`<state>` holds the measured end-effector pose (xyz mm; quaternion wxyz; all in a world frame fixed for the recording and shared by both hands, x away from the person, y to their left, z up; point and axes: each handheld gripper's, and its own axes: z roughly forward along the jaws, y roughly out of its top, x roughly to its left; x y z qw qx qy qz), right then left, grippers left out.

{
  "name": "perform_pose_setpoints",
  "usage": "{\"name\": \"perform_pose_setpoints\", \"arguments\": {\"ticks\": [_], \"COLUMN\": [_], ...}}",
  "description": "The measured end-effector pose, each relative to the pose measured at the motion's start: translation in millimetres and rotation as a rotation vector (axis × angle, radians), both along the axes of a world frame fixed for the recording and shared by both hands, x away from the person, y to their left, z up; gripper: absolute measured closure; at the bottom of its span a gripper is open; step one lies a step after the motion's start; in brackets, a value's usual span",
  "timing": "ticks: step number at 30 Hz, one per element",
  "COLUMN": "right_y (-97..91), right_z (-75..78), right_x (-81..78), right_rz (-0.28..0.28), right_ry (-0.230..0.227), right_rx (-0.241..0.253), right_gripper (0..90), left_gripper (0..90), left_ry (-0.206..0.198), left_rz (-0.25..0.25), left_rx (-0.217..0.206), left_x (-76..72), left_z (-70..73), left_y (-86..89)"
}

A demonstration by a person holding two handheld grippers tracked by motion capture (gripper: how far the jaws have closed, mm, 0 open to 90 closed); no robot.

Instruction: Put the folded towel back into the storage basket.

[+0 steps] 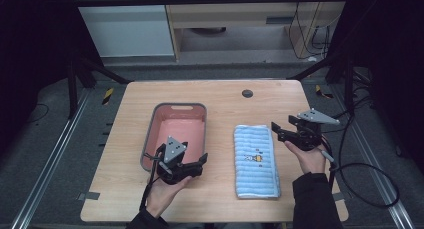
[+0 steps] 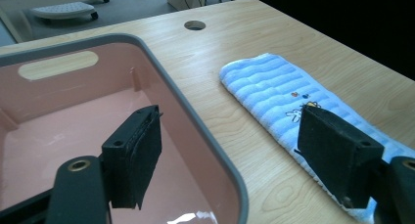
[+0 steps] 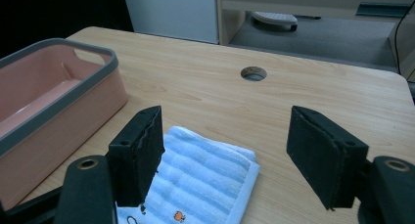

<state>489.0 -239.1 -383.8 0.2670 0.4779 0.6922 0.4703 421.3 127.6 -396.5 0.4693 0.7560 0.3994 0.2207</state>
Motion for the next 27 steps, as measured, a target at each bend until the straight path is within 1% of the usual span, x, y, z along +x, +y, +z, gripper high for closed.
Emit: {"name": "perform_pose_setpoints", "arguments": {"ticks": [2, 3, 5, 7, 10, 12, 13, 16, 21, 23, 27], "right_y": [2.1, 2.8, 3.0, 4.0, 5.6, 6.2, 6.1, 5.9, 6.0, 5.4, 4.3], "right_z": [-0.2, -0.3, -0.6, -1.7, -4.4, -5.8, -6.6, -8.9, -13.5, -16.0, -20.9], "right_x": [1.9, 2.3, 3.2, 5.0, 8.0, 10.1, 11.2, 14.6, 19.1, 21.8, 26.2], "right_rz": [0.003, 0.003, 0.005, 0.004, 0.003, 0.003, 0.003, 0.000, 0.001, 0.001, -0.006], "right_ry": [0.001, 0.002, 0.002, 0.006, 0.014, 0.016, 0.017, 0.023, 0.036, 0.037, 0.039], "right_rx": [-0.012, -0.010, -0.011, -0.018, -0.024, -0.024, -0.025, -0.026, -0.038, -0.053, -0.054], "right_gripper": [29.7, 29.7, 29.7, 29.7, 30.1, 30.4, 30.5, 30.9, 31.4, 31.6, 32.6], "left_gripper": [24.7, 24.8, 24.9, 25.0, 25.4, 25.7, 25.9, 26.3, 27.1, 27.1, 27.5], "left_ry": [-0.011, -0.012, -0.009, -0.007, -0.002, -0.001, 0.000, 0.009, 0.020, 0.023, 0.036], "left_rz": [-0.005, -0.006, -0.009, -0.016, -0.030, -0.035, -0.043, -0.051, -0.059, -0.068, -0.076], "left_rx": [0.010, 0.011, 0.015, 0.027, 0.029, 0.029, 0.035, 0.047, 0.045, 0.051, 0.050], "left_x": [-1.7, -2.2, -2.5, -3.4, -4.6, -4.7, -4.4, -3.4, -3.1, -2.8, -2.7], "left_z": [-1.1, -1.8, -2.7, -4.7, -8.9, -10.0, -12.7, -17.4, -22.2, -24.6, -31.2], "left_y": [-6.5, -8.6, -10.7, -15.3, -25.0, -27.4, -32.0, -38.0, -45.5, -49.1, -57.2]}}
